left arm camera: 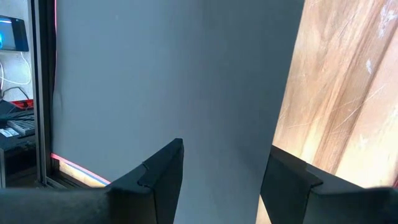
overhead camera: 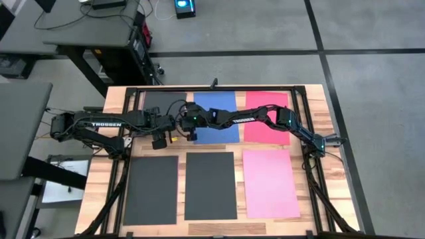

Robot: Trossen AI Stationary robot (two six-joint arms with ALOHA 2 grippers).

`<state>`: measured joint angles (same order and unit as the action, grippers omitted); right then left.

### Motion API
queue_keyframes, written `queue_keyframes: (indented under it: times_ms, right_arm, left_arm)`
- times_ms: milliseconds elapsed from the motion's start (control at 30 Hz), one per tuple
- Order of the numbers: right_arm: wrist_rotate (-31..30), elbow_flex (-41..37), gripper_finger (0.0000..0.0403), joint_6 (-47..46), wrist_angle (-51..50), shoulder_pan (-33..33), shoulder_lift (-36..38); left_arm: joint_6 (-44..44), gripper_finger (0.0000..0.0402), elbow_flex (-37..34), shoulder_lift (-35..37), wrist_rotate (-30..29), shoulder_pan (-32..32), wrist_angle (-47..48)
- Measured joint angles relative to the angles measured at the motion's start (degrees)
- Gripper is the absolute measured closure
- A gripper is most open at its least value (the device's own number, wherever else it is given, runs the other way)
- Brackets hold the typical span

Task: Organize paper
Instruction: Stack the black paper on top of the black paper

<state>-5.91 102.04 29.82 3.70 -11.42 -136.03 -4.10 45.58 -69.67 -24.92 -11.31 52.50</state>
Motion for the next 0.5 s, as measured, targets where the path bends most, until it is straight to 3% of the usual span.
queue_keyframes:
  times_ms: [500]
  right_arm:
    - [-0.03,4.96,0.0312,-2.36,-3.03,-0.33,-0.02]
  left_arm:
    - [0.00,0.0235,0.00,0.00,-0.01,0.02,-0.02]
